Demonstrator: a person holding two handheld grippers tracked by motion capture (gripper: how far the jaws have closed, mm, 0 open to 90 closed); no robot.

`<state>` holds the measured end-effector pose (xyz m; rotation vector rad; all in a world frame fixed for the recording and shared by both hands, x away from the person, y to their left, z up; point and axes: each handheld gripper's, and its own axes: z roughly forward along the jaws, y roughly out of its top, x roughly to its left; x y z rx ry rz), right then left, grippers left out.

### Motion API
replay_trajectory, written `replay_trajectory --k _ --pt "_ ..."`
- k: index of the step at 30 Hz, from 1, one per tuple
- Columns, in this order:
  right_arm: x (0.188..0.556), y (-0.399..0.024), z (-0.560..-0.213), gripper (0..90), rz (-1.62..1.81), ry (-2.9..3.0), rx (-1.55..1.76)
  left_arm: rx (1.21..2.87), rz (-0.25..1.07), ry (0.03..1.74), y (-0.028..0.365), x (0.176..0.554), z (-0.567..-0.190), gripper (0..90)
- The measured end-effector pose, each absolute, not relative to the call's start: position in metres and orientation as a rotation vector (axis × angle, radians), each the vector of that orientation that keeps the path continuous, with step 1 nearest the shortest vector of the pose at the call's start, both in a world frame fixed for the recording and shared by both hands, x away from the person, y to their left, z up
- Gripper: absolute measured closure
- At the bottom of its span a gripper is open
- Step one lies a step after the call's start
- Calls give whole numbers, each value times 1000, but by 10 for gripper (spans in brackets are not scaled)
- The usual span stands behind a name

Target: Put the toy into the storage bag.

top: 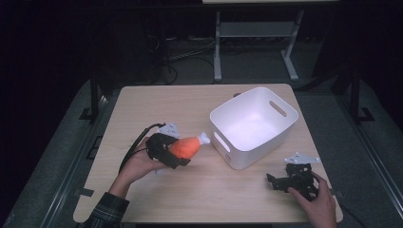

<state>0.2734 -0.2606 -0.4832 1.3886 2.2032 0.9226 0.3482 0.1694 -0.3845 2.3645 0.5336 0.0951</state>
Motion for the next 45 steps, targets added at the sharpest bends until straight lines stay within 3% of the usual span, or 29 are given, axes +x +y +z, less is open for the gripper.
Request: replay_trajectory --k 45 --pt "273 -261 -483 2 922 2204 1386 2319 102 461 156 363 -338 150"
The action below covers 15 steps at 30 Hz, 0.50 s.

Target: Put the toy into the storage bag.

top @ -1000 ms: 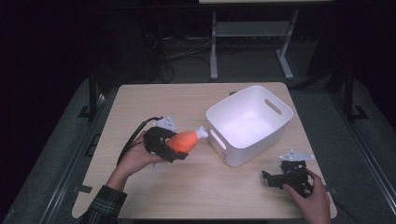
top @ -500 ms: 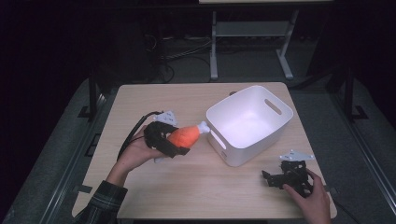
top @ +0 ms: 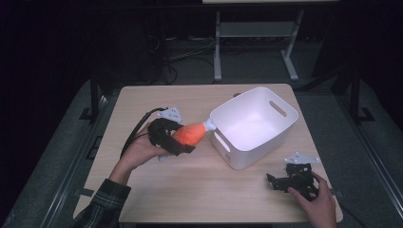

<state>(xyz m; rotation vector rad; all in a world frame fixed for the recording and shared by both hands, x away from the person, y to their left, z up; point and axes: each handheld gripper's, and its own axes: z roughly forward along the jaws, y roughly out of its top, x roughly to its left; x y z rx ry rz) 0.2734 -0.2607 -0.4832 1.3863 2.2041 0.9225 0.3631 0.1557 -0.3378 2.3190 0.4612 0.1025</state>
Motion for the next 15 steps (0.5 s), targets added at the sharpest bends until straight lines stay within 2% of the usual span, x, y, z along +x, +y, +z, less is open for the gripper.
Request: replay_trajectory --k 15 --pt "273 -261 -483 2 923 2204 1389 2328 111 429 143 373 -322 150"
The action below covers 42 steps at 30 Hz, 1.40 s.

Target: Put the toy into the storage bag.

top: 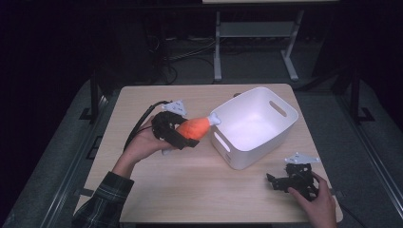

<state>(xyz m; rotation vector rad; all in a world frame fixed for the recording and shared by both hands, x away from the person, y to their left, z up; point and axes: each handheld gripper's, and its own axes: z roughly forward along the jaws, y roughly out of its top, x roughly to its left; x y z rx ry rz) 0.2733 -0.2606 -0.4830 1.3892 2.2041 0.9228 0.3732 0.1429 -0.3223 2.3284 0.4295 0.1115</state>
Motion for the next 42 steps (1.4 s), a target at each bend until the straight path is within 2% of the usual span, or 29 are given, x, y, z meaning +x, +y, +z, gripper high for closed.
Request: replay_trajectory --k 42 --pt "273 -261 -483 2 923 2204 1389 2367 146 356 82 414 -293 151"
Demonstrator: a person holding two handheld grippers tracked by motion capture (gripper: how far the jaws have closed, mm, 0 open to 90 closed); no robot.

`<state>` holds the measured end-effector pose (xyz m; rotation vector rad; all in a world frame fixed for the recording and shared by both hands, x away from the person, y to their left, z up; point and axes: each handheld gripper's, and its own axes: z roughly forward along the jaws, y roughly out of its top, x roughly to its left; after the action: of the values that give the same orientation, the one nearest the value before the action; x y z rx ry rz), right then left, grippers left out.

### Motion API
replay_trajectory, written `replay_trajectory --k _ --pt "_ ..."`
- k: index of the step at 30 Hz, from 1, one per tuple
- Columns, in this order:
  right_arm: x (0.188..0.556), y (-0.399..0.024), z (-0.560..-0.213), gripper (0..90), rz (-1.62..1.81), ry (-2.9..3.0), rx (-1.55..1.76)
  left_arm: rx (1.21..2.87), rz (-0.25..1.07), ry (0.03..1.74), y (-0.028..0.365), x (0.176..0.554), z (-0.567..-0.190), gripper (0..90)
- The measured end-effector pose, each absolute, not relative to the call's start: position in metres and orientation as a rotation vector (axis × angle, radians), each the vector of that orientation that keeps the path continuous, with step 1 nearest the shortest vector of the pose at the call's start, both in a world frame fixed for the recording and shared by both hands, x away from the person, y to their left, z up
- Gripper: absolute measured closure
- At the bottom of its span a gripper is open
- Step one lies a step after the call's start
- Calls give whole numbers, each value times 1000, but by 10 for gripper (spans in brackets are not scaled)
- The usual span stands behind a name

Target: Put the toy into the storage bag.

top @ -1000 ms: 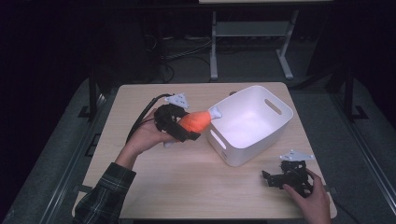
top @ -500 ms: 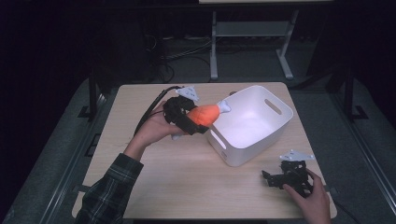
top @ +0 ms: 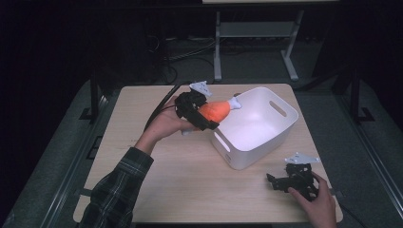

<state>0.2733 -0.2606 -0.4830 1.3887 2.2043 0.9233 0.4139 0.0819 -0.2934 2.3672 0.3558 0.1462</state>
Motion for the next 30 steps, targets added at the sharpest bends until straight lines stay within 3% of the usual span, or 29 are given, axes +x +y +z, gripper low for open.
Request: replay_trajectory --k 30 --pt "273 -261 -483 2 923 2204 1389 2399 166 346 13 445 -287 150"
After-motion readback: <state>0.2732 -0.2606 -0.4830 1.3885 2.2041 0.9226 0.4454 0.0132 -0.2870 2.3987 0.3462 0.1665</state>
